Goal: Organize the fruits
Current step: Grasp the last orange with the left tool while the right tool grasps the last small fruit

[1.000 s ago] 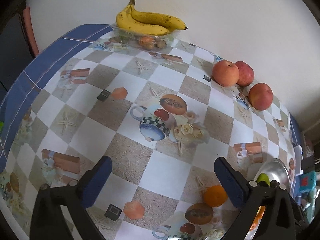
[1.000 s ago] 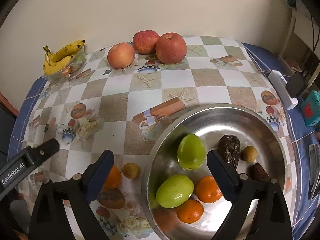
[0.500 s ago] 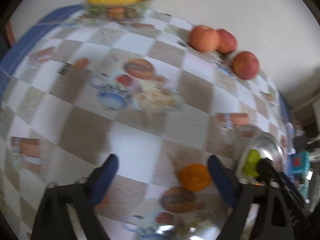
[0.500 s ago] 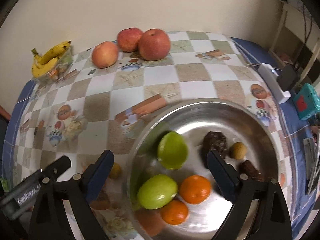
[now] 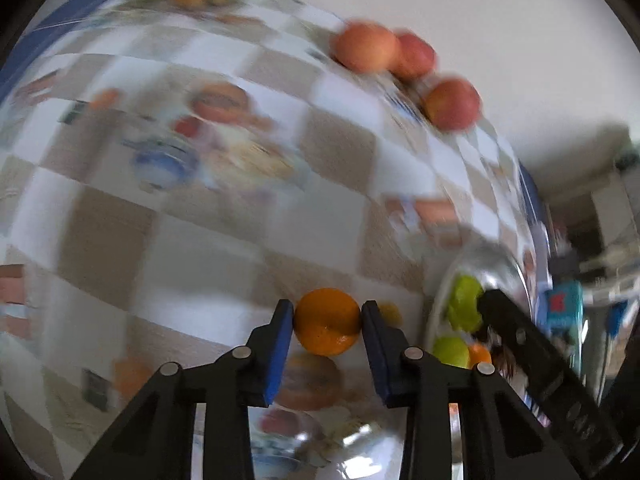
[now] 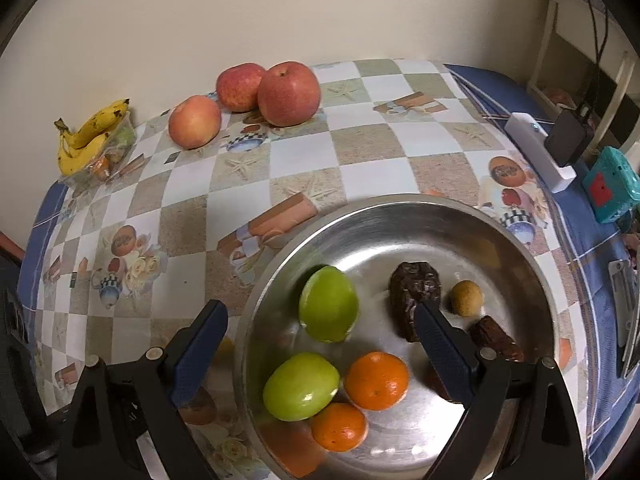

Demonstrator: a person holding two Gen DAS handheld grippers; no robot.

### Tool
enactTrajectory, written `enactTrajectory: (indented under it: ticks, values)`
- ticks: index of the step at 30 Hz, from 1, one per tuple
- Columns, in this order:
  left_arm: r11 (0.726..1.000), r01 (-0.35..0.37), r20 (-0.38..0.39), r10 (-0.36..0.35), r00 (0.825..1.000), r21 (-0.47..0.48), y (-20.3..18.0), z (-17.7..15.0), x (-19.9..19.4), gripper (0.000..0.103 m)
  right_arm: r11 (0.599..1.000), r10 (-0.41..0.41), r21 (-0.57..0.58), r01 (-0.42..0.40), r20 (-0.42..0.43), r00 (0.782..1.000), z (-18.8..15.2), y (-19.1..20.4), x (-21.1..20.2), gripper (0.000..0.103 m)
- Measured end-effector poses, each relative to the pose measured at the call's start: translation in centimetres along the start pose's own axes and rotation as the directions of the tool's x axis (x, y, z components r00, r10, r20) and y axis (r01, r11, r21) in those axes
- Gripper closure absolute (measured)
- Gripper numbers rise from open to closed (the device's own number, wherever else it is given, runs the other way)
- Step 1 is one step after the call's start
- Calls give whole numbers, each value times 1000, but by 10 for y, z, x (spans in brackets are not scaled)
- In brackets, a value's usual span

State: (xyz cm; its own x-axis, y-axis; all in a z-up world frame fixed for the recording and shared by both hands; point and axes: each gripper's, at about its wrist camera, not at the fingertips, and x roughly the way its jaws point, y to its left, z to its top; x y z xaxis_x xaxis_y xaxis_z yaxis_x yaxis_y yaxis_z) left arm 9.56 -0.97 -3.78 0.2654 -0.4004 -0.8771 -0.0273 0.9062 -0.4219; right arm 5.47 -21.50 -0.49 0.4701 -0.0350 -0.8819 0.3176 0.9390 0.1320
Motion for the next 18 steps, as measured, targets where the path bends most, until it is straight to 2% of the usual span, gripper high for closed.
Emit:
enactTrajectory:
  ticks: [2, 3, 4, 5, 6, 9, 12, 15, 18]
  values:
    - [998, -26, 40, 28, 999, -55, 16, 4, -10, 66, 998, 46, -40, -46, 3, 999, 0, 9, 0, 9]
    - [996, -28, 57, 33, 998, -87, 24, 7, -15, 66, 995, 67, -72, -67, 1, 998, -1, 17, 0, 12]
    - [993, -22, 66, 30, 997, -112, 31, 8, -18, 66, 991, 84, -100, -84, -3, 996, -2, 24, 1, 17]
    - [991, -10, 73, 20, 997, -134, 37, 10, -20, 66, 986, 105, -130, -106, -9, 994, -3, 32, 1, 33]
    - [989, 5, 78, 7, 997, -151, 40, 11, -22, 66, 975, 138, -171, -140, -24, 990, -5, 43, 3, 44]
    - [988, 19, 82, -7, 997, -156, 42, 13, -24, 65, 949, 170, -256, -183, -76, 983, -13, 66, 8, 49]
    - [987, 39, 76, -27, 997, -154, 42, 13, -23, 65, 938, 105, -318, -137, -115, 988, -21, 82, 22, 55]
    - [986, 51, 72, -40, 997, -157, 40, 13, -23, 65, 932, 70, -346, -111, -131, 989, -26, 85, 31, 65]
    - [986, 55, 68, -44, 997, -156, 39, 14, -22, 65, 918, 25, -390, -71, -124, 992, -30, 89, 36, 69]
